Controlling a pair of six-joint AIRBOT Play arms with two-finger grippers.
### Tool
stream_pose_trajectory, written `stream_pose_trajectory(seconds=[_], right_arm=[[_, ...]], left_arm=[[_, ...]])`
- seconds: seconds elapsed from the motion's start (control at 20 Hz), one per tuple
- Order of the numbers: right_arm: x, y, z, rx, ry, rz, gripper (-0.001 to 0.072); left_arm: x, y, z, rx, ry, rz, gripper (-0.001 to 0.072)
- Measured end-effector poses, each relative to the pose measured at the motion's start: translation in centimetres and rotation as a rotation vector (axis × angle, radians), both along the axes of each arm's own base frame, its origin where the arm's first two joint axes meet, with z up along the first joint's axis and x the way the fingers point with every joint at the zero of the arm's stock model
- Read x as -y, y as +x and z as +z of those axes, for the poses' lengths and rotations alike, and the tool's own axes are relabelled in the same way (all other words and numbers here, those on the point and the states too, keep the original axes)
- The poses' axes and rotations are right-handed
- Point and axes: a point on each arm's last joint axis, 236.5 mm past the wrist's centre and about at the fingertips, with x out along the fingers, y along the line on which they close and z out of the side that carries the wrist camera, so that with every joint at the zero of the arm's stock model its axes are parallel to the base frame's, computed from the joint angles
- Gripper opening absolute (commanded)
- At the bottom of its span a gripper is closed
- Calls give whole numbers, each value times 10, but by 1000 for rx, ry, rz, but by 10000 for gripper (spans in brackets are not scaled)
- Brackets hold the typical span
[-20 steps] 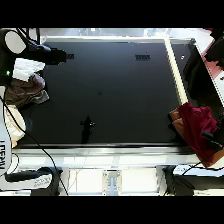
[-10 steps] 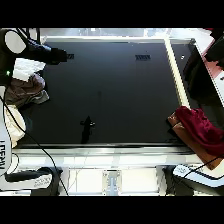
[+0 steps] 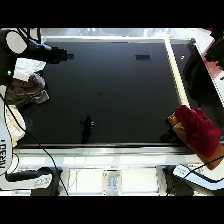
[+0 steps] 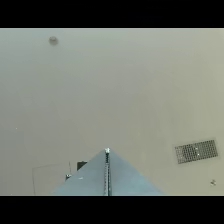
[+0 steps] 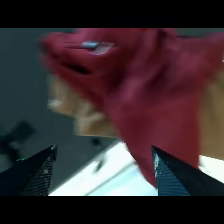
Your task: Fold the shirts.
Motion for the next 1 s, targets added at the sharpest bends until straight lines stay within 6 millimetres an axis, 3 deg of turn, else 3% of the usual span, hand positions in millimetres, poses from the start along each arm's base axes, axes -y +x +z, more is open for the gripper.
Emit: stream_pose_trajectory(seconds=[0.25, 0.55, 0.65, 0.8, 1.0], right_arm=[[-44, 45, 13, 137, 62, 162, 663], [-148, 138, 7, 301, -1, 552, 663], [-177, 161, 3, 339, -55, 649, 663], [-205, 182, 1, 383, -133, 741, 664], [-236, 194, 9, 449, -152, 806, 663]], left_arm=[[1, 1, -1, -1, -3, -1, 13], [15, -2, -19, -71, -52, -29, 13], [20, -6, -27, -111, -66, -41, 13], [24, -9, -36, -151, -75, -51, 13], [26, -11, -41, -172, -79, -56, 13]])
